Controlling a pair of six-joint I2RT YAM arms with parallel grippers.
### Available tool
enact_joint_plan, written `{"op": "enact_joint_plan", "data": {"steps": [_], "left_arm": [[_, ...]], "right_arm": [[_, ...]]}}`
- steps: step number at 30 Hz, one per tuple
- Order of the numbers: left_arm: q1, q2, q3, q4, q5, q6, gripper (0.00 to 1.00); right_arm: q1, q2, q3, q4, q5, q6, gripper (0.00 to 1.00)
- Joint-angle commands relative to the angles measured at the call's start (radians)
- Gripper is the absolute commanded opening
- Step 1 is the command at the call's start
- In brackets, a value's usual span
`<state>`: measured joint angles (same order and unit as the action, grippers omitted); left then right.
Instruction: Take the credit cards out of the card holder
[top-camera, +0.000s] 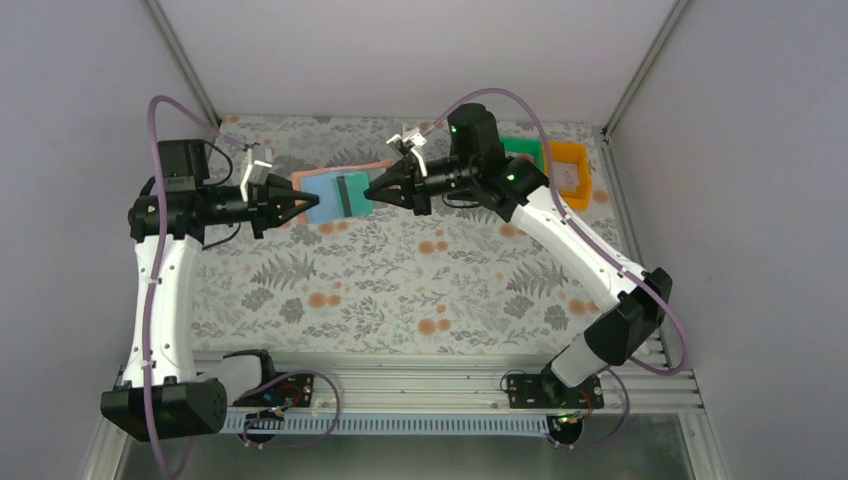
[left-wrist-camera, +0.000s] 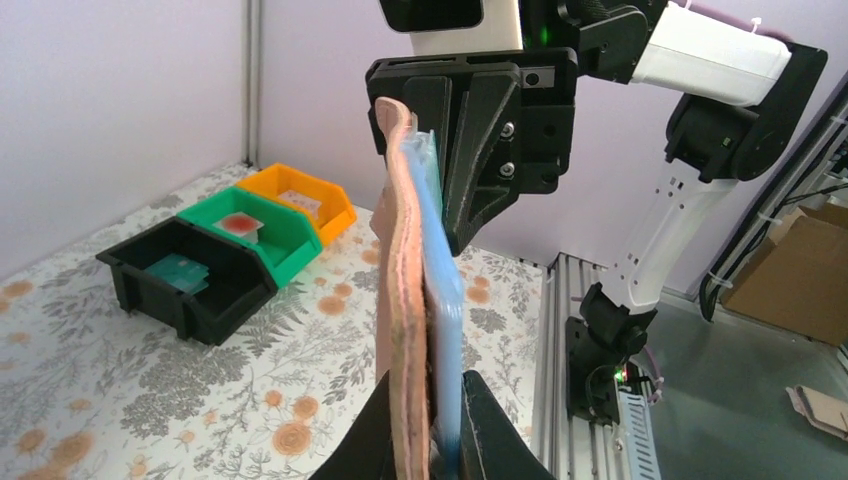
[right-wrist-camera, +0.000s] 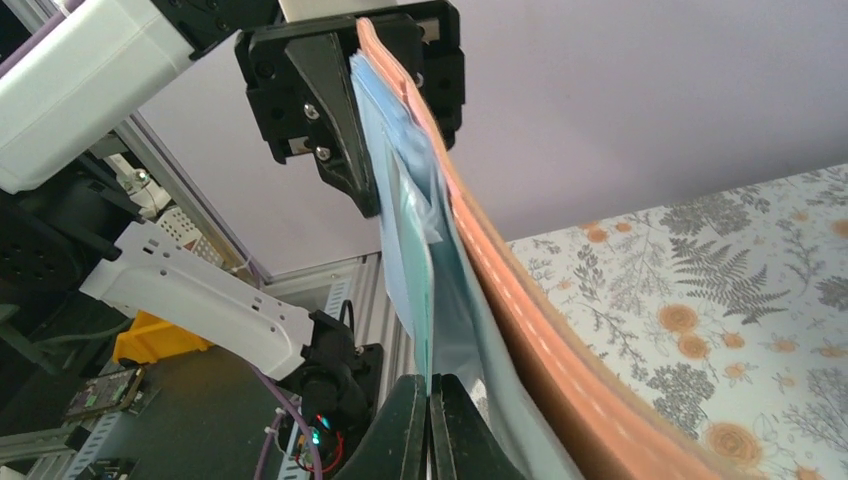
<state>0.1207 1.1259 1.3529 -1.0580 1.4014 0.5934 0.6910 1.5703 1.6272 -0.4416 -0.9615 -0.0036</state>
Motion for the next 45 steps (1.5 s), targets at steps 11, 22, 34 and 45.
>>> {"op": "enact_joint_plan", "data": {"steps": [11,22,34,45], "left_arm": [[0.027,-0.022,-0.032,0.028,0.067,-0.003,0.02],[0.025,-0.022,-0.088,0.13,0.053,-0.101,0.38],[0.026,-0.018,-0.078,0.077,0.091,-0.041,0.02],[0.026,-0.018,-0.064,0.026,0.112,0.018,0.02]], "right_arm": [[-0.064,-0.021,0.047,-0.005,-0.091,0.004,0.04],[0.054,0.085,0.13,0.092,-0.088,0.079,0.04],[0.059,0.116,0.16,-0.019,-0.022,0.01,0.05],[0.024,0.072,0.115,0.064,0.041,0.074,0.22]]}}
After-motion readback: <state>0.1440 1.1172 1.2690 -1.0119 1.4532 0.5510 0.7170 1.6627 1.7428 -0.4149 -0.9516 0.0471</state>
